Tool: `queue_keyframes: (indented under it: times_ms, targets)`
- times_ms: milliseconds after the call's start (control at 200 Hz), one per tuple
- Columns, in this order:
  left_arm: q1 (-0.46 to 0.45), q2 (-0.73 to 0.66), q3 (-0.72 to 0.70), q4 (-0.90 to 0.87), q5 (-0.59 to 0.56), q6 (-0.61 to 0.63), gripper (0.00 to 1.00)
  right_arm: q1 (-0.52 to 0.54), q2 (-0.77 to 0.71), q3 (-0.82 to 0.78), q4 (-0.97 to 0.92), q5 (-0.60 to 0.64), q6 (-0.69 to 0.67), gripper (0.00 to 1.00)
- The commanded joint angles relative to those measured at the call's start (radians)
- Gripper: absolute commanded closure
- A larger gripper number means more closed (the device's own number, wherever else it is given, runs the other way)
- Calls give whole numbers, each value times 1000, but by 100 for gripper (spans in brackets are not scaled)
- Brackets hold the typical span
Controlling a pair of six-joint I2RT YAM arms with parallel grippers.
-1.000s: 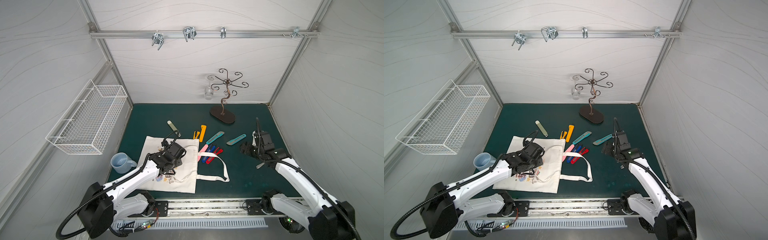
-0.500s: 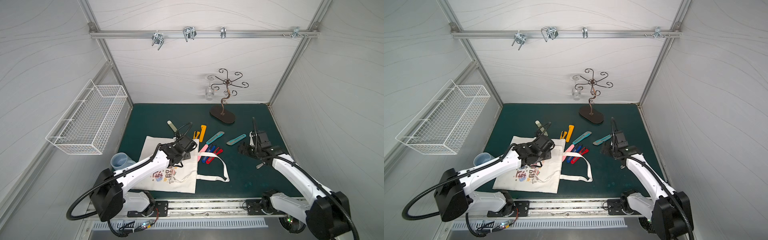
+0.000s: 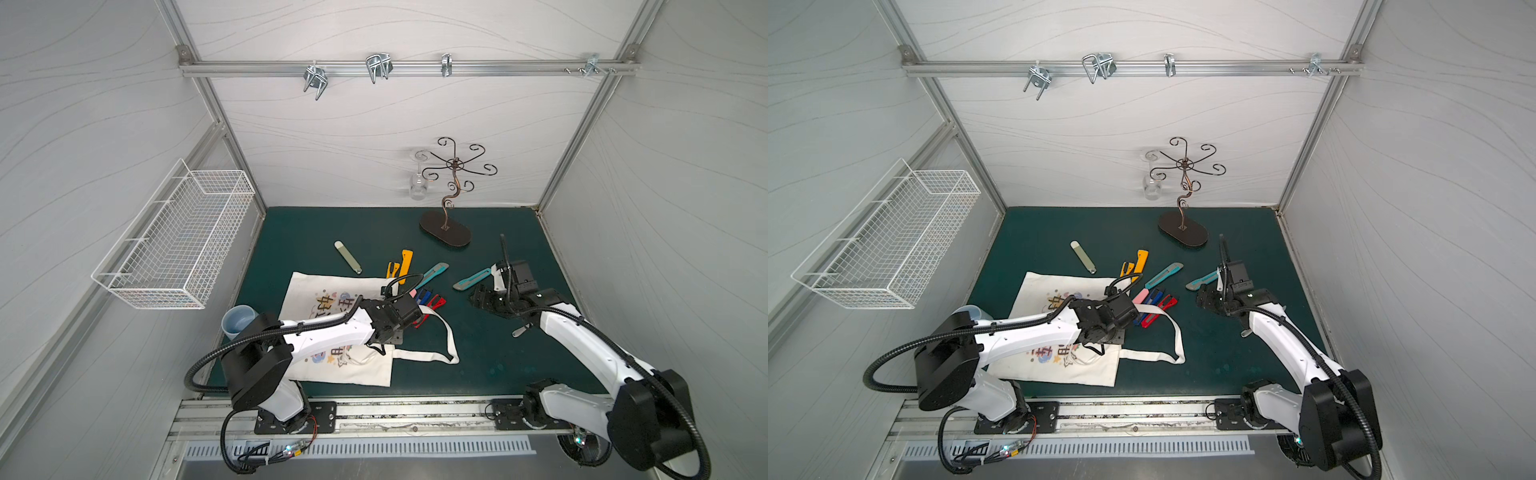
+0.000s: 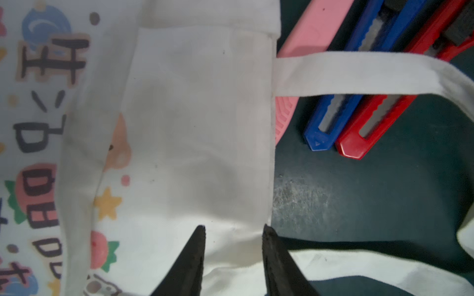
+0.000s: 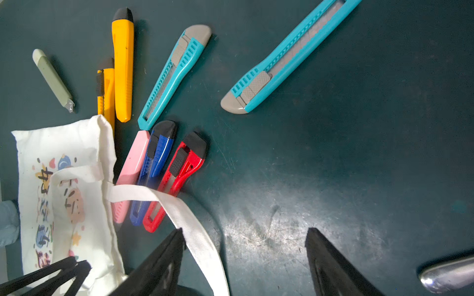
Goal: Place the art knife into the pouch
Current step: Open the pouch at the center of the board.
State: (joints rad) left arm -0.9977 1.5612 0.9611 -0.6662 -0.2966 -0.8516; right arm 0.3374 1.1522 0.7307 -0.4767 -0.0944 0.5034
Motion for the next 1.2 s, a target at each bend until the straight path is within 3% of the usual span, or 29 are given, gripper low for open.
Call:
queue_keyframes:
  times_ms: [0,635,750,955,1196]
  targets:
    - [-21,37,49,14,1,-15,60,12,12,-6,18,-40,-8,24]
    - [-23,129,50,33,-12,-1,60,38,35,-16,24,-43,-23,25]
    - [-19,133,44,37,-12,0,70,41,36,-19,24,-39,-27,25]
    - [-12,120,31,42,-19,1,100,44,41,-20,23,-32,-26,25]
    - [9,26,46,4,-34,20,100,58,43,-11,10,-10,-41,26]
